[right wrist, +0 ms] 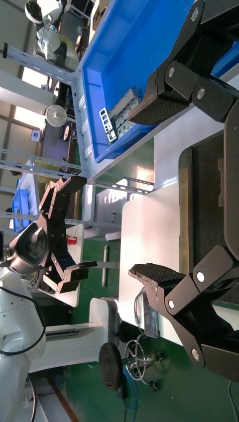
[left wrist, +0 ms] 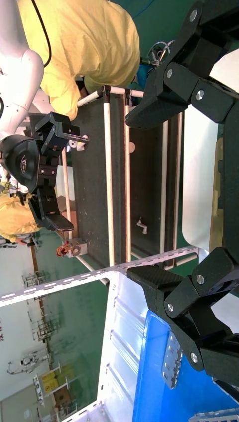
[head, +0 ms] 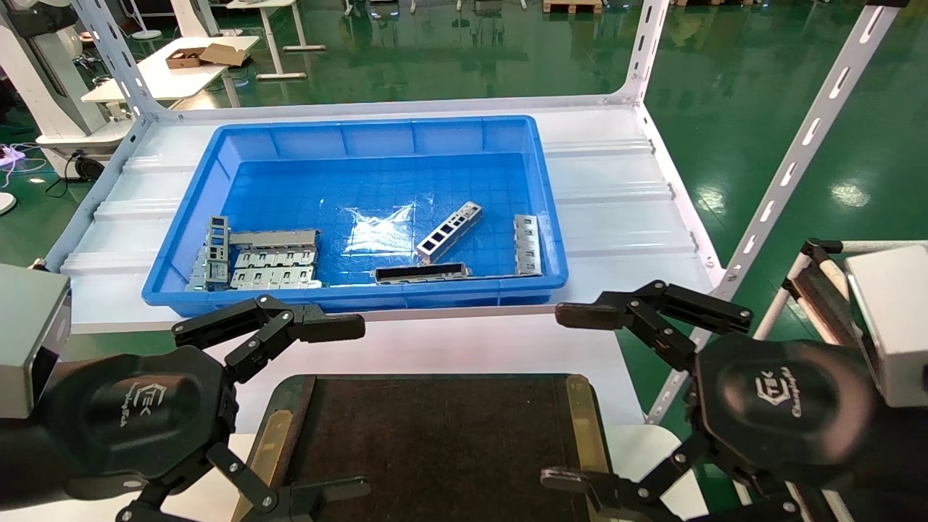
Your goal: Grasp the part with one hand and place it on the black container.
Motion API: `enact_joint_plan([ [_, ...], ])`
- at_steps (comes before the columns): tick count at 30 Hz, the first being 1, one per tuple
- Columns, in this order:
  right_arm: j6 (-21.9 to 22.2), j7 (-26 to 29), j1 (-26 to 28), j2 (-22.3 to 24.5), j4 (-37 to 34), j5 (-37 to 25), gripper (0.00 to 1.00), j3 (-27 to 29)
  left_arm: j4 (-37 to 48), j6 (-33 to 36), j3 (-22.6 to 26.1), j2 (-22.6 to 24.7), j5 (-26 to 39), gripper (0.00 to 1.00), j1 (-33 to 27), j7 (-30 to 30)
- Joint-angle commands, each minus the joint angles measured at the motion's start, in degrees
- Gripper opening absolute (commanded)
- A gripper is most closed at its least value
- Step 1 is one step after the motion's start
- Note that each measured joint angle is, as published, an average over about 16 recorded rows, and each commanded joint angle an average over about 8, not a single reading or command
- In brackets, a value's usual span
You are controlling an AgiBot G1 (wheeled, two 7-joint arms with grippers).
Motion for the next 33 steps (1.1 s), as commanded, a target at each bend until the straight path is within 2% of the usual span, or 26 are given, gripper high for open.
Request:
enact_joint_plan([
  [1, 0.0, 0.0, 0.0, 0.0, 0.0, 0.0, 1.00, 0.0, 0.0, 0.0, 0.0, 0.0, 0.0, 1.00, 0.0, 0.0],
  [10, 0.0, 0.0, 0.0, 0.0, 0.0, 0.0, 1.00, 0.0, 0.0, -1.2, 0.3, 0.1, 0.9, 1.00, -0.3, -0.5],
  [18, 0.0, 0.0, 0.0, 0.0, -0.1, 0.0, 1.00, -0.1, 0.9, -6.8, 1.2, 1.7, 4.7, 1.00, -1.5, -1.8],
  [24, 0.0, -0.1, 0.0, 0.0, -0.1, 0.1, 1.00, -0.1, 5.2, -11.3, 3.7, 5.8, 10.0, 1.00, -5.5, -3.3],
  [33, 0.0, -0.1, 0.1, 0.0, -0.1, 0.1, 1.00, -0.1, 16.5, -19.4, 8.3, 14.9, 19.8, 1.00, -13.5, -3.2],
])
